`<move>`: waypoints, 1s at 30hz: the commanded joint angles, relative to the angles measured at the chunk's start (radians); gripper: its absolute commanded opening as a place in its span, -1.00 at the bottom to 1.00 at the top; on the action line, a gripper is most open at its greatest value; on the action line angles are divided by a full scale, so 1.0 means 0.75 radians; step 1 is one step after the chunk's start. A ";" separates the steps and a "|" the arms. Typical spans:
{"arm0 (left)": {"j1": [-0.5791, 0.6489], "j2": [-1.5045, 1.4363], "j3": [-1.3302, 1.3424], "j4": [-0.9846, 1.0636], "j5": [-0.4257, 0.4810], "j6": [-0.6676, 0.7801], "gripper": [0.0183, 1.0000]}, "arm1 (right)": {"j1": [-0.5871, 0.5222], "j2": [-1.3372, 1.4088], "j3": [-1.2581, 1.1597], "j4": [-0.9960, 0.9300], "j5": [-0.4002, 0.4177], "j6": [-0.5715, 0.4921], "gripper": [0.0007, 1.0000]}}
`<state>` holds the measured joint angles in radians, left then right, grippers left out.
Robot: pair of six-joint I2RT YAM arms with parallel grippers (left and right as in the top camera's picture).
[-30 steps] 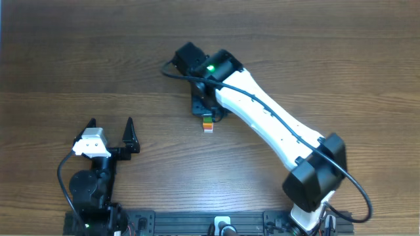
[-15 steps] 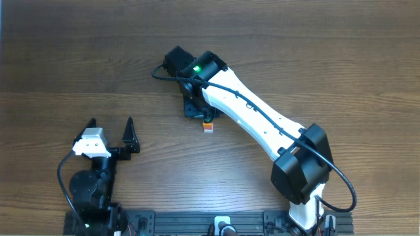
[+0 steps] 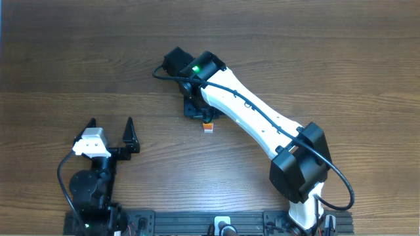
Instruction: Stack Cubes
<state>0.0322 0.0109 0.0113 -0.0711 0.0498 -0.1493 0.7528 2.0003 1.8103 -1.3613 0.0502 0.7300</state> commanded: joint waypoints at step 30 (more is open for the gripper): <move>0.007 -0.007 -0.007 -0.002 0.013 0.020 1.00 | -0.008 0.019 -0.052 0.051 0.016 0.054 -0.98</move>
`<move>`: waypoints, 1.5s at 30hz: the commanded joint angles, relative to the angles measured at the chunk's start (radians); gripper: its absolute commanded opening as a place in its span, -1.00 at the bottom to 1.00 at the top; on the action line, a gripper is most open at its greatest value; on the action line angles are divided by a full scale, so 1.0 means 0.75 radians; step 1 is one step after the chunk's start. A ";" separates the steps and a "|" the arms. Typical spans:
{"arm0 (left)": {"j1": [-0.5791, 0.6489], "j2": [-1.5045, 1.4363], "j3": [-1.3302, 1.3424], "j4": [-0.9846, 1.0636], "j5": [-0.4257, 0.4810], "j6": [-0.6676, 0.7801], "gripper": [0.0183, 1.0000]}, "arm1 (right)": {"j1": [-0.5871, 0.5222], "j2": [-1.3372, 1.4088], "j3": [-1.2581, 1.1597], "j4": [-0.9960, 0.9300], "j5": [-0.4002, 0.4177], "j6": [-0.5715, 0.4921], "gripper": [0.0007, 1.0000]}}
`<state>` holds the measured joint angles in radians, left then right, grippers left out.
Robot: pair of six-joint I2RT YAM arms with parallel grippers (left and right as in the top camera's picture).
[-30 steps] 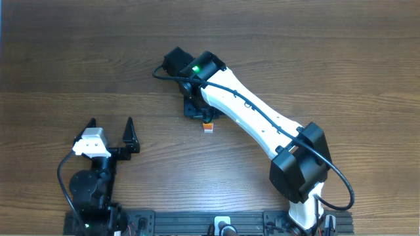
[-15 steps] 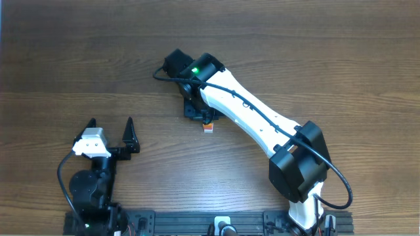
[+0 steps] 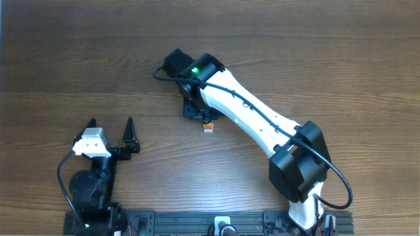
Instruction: Stack Cubes
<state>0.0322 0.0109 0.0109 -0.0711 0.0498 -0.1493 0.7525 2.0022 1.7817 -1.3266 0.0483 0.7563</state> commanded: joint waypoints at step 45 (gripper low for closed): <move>0.007 -0.007 -0.007 -0.002 0.013 0.020 1.00 | -0.006 0.017 -0.060 0.039 0.031 0.023 0.99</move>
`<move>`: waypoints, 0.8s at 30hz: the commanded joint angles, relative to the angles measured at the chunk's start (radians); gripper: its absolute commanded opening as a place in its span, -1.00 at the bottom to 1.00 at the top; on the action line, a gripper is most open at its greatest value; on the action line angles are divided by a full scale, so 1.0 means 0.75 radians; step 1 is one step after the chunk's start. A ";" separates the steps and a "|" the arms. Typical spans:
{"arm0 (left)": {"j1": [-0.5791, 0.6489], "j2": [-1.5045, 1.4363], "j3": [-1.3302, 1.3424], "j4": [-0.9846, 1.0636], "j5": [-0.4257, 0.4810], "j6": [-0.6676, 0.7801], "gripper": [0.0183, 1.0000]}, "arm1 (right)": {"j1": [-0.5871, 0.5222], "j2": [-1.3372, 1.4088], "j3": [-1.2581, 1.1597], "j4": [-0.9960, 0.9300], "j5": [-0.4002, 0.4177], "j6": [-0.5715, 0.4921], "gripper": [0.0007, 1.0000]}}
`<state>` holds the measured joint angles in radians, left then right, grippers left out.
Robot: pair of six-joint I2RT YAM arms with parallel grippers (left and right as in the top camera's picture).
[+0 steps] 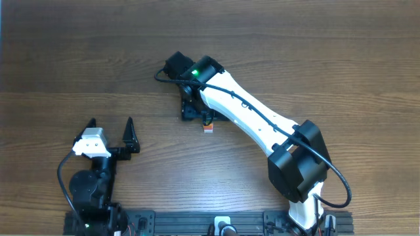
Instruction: Stack Cubes
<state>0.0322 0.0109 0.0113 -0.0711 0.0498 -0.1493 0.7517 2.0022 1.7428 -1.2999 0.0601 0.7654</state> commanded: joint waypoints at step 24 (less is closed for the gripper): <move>0.007 -0.007 -0.007 -0.002 0.013 0.020 1.00 | -0.033 -1.010 -0.297 -0.154 0.400 -0.165 0.99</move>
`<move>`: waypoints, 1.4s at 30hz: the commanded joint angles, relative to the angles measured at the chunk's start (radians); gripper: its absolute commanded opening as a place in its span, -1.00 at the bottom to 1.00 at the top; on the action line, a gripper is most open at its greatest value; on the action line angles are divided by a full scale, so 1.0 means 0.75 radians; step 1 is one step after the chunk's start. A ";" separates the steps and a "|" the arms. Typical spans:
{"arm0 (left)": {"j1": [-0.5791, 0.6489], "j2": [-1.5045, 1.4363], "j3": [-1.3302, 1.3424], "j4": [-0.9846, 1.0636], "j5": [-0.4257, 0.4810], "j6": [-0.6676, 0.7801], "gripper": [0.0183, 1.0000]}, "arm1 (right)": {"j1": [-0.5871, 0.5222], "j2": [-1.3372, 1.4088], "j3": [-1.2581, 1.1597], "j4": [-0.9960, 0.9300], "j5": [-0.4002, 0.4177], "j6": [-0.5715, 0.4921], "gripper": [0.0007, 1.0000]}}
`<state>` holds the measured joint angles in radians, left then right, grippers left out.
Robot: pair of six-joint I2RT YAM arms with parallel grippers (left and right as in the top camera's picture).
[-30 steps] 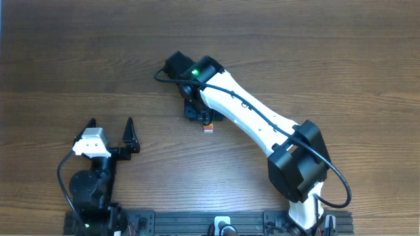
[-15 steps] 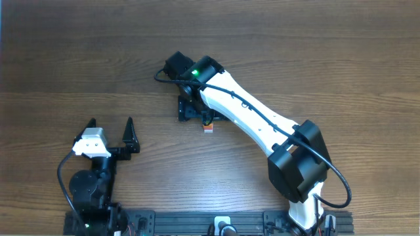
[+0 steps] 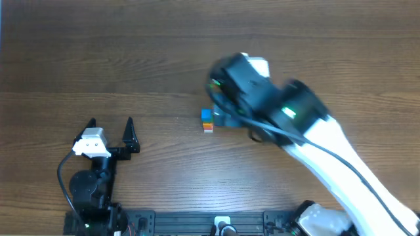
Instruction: Stack Cubes
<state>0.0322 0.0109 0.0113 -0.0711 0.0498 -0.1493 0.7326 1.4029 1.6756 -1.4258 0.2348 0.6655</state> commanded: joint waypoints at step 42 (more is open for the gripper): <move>0.007 -0.007 -0.007 -0.002 0.013 0.020 1.00 | -0.970 -1.860 -2.024 1.627 -0.432 -0.856 0.98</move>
<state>0.0326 0.0109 0.0109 -0.0711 0.0498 -0.1493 0.0189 0.0219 0.2031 -0.2588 -0.0444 0.0799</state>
